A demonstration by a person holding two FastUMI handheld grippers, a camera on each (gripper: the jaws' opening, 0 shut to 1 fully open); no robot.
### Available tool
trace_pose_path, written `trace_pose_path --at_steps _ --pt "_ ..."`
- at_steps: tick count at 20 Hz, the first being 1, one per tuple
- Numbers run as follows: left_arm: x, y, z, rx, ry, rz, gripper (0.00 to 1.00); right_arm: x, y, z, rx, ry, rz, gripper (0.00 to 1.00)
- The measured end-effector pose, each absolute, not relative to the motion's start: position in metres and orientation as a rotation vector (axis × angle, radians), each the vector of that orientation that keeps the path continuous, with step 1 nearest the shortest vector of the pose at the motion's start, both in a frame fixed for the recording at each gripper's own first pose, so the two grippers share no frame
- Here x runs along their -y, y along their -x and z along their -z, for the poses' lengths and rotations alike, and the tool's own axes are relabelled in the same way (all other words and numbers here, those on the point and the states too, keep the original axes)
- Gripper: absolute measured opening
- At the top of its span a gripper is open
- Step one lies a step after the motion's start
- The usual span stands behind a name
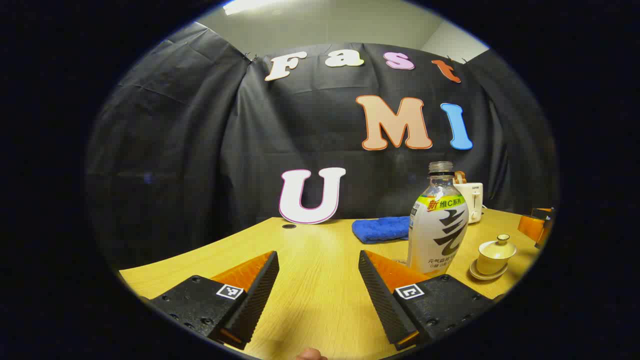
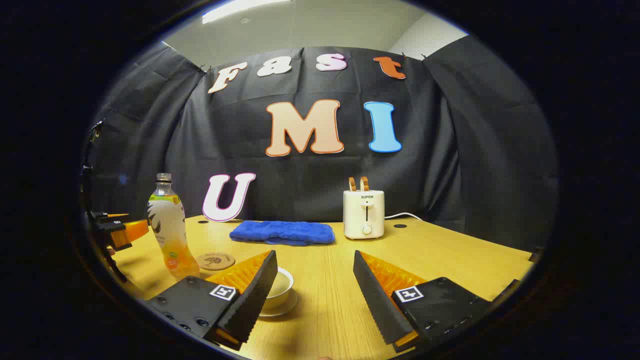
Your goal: Open the teacup lid with one hand, grasp the water bottle and pour water into the teacup with the other hand; after pouring, place the water bottle on the coaster and then close the teacup lid.
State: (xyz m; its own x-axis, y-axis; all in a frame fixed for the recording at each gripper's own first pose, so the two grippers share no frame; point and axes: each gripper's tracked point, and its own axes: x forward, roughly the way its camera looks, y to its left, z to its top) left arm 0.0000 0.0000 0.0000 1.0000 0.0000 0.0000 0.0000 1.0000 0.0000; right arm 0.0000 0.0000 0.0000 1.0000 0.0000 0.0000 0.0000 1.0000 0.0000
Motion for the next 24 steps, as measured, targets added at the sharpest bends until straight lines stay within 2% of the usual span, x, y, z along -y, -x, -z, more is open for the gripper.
trace_pose_path --at_steps 1,9,11,12,24 --pt "-0.0002 -0.0001 0.0005 0.0 0.0 0.0 0.94 0.0001 -0.0006 -0.0003 0.002 0.0 0.0 0.98" --pt "0.0003 -0.0024 0.0025 0.004 0.001 -0.001 0.94 -0.0004 -0.0024 0.003 0.002 0.0 0.005 0.98" --pt "0.0006 -0.003 0.0039 0.003 0.002 0.0 0.94 0.0003 -0.003 0.0043 -0.004 -0.001 0.009 0.98" --pt "0.0003 -0.0029 0.0037 0.005 0.003 -0.001 0.94 0.0012 -0.0028 0.0031 0.002 0.0 0.013 0.93" --pt "-0.0006 0.0008 0.0047 0.005 0.003 -0.005 0.94 0.0027 -0.0002 0.0034 0.002 0.0 0.029 0.93"
